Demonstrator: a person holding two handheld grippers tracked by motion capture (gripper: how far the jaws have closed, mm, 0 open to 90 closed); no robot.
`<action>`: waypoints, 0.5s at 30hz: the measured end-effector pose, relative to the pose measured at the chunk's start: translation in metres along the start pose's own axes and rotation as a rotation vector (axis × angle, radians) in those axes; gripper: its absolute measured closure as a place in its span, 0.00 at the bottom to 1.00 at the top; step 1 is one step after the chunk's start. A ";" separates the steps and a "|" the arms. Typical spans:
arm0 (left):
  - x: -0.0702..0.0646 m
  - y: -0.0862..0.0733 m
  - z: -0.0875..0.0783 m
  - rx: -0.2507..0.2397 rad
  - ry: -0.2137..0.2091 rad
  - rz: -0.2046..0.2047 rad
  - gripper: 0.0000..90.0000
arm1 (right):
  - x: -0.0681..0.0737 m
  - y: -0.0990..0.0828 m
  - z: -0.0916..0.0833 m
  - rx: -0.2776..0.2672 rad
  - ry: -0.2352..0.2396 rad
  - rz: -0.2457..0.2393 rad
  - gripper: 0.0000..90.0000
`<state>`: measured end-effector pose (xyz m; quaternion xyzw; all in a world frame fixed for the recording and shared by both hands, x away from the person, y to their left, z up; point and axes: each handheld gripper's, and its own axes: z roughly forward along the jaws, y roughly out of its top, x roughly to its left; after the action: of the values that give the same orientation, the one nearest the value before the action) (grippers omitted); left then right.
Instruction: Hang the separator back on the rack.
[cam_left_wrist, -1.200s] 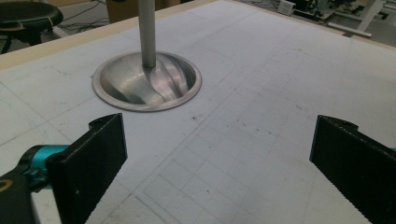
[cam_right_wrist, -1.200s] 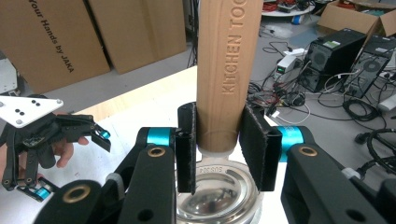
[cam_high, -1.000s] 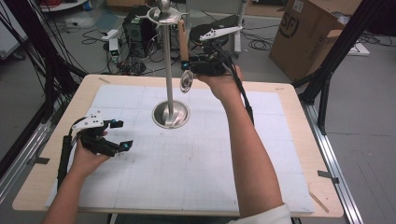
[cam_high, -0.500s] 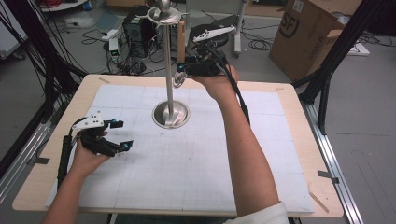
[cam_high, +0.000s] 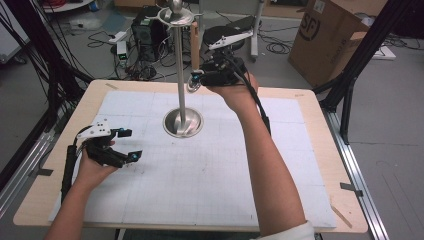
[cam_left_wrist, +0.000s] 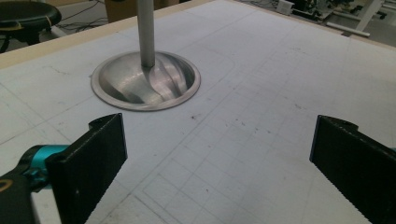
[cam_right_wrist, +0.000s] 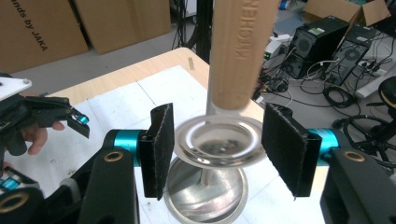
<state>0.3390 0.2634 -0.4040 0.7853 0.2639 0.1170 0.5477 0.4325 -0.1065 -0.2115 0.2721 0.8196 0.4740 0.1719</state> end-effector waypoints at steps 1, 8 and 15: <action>0.000 0.000 0.000 0.006 0.000 0.003 0.05 | 0.000 -0.001 -0.002 0.002 0.000 -0.002 0.48; 0.000 -0.001 0.000 0.008 0.003 0.002 0.05 | -0.002 -0.009 -0.016 0.014 -0.003 -0.016 0.45; 0.000 -0.001 0.001 0.015 0.003 0.002 0.05 | -0.005 -0.023 -0.028 0.023 -0.006 -0.013 0.44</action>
<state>0.3395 0.2630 -0.4057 0.7895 0.2647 0.1170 0.5413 0.4152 -0.1379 -0.2180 0.2703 0.8263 0.4624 0.1741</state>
